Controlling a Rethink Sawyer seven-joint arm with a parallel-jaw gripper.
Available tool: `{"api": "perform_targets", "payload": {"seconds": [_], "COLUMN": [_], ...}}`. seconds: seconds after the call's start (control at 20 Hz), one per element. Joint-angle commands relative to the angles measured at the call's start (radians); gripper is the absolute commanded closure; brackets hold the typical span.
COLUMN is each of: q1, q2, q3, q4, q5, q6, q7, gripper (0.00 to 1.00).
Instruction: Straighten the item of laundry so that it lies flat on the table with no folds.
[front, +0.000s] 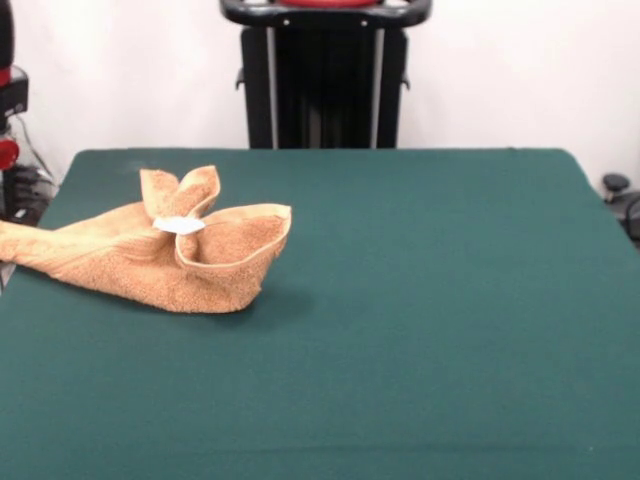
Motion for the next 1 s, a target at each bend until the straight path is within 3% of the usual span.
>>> {"api": "perform_targets", "payload": {"seconds": [0.05,0.25,0.65,1.0], "q1": [0.052,0.043,-0.036,0.023], "q2": [0.035,0.013,0.002,-0.087], "q3": [0.161,0.172,0.235,0.184], "q4": [0.115,0.134,0.152,0.273], "q5": [0.001,0.015,0.057,0.073], "q6": [-0.001,0.019,0.115,0.093], "q7": [-0.273,-0.284,-0.416,-0.240], "gripper": [1.00,1.00,1.00,1.00]}}
